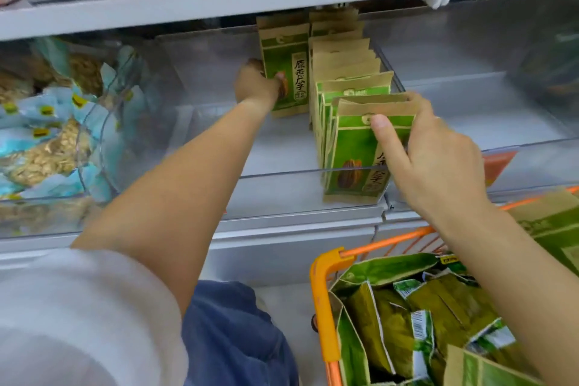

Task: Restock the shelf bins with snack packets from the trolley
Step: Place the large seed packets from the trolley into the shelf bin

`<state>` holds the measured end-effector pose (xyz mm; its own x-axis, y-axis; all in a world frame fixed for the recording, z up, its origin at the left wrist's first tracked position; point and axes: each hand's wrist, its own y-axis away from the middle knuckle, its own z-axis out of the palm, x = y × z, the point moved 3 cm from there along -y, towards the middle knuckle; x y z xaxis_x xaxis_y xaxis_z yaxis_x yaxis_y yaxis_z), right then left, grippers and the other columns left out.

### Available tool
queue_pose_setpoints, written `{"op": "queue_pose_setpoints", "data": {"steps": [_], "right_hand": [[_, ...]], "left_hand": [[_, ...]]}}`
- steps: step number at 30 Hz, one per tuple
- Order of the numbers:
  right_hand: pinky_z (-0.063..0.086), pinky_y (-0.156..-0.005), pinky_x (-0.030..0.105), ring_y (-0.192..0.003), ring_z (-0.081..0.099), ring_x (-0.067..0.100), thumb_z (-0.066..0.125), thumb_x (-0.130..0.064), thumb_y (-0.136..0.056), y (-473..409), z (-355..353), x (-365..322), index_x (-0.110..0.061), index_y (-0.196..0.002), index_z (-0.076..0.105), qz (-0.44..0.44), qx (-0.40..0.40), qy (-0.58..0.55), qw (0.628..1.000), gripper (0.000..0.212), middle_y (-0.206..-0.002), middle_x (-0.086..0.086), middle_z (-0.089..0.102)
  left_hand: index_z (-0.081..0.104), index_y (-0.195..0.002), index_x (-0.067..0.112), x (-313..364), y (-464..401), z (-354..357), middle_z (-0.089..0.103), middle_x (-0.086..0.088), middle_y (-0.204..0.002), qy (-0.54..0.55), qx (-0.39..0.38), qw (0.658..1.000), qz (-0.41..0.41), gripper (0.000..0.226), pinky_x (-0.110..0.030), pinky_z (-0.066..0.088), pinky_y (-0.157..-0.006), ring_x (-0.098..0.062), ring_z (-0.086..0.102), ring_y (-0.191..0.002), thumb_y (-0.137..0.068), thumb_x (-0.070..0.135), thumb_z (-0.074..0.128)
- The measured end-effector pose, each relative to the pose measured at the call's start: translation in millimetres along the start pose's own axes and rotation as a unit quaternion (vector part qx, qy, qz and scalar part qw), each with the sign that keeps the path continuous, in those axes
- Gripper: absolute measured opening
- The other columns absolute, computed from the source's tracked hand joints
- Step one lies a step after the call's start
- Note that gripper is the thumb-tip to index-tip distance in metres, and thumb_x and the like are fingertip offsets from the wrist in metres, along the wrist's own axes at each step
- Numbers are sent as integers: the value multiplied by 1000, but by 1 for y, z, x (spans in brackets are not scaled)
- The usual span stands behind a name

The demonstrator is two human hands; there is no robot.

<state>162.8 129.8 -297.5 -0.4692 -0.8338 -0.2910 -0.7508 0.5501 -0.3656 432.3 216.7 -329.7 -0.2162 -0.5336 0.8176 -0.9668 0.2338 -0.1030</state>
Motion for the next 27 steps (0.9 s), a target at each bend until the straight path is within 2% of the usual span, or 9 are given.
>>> {"op": "queue_pose_setpoints", "data": {"steps": [5,9,12,16,19,21,23,25,27], "right_hand": [[25,-59,32,-82,58,34,11,-65,-85,-1,4,0,-14,-139,37,1,7,-11,1000,79,-95,10,61],[25,-59,32,-82,58,33,11,-65,-86,0,4,-1,-14,-139,37,-2,15,-16,1000,78,-96,11,62],[25,-58,32,-79,56,31,10,-65,-85,1,2,-2,-15,-138,37,-2,8,-15,1000,78,-95,9,61],[21,-52,32,-69,43,23,7,-65,-85,2,0,-1,-16,-138,38,4,0,9,1000,79,-91,6,59],[27,-56,33,-78,55,30,7,-65,-85,4,-1,0,-16,-145,30,6,-16,14,1000,81,-100,11,64],[37,-67,36,-106,58,33,14,-64,-90,6,-6,3,-18,-152,18,20,-45,-43,998,77,-124,13,59],[44,-88,41,-127,46,27,29,-58,-96,14,-19,7,-21,-152,15,11,-52,-124,991,69,-144,8,43],[45,-92,44,-126,45,23,43,-46,-97,29,-40,12,-23,-146,31,-25,-23,-126,991,55,-142,4,43],[47,-88,43,-115,52,20,52,-39,-94,49,-62,14,-27,-128,53,-53,-28,-98,993,36,-126,-2,56]], "left_hand": [[49,-119,3,-7,-3,5,60,-9,-116,3,34,999,2,44,-24,39,-72,-22,58,-106,-88,28,67],[45,-115,7,-9,-1,8,53,-4,-105,24,13,999,-23,39,-23,37,-69,-18,50,-93,-86,19,68],[48,-120,7,-13,-2,7,55,-5,-103,56,-6,997,-48,41,-26,41,-71,-23,56,-96,-83,15,66],[54,-122,3,-2,-2,-12,61,-14,-120,40,25,998,-50,35,-28,43,-77,-31,58,-111,-89,16,56],[62,-114,9,21,14,-40,65,-11,-113,35,54,997,-45,25,-31,48,-82,-30,60,-106,-92,14,51],[62,-96,18,38,44,-59,64,-1,-89,111,38,993,4,15,-26,48,-70,-22,60,-87,-88,9,52],[60,-87,25,52,98,-77,63,8,-83,161,9,978,129,21,-23,49,-72,-11,60,-83,-84,5,52],[62,-87,25,56,158,-87,68,10,-82,207,-46,948,236,28,-24,51,-73,-8,62,-83,-83,0,51],[65,-88,23,56,209,-84,70,10,-78,198,-178,926,266,22,-24,52,-74,-7,64,-81,-83,4,54]]}}
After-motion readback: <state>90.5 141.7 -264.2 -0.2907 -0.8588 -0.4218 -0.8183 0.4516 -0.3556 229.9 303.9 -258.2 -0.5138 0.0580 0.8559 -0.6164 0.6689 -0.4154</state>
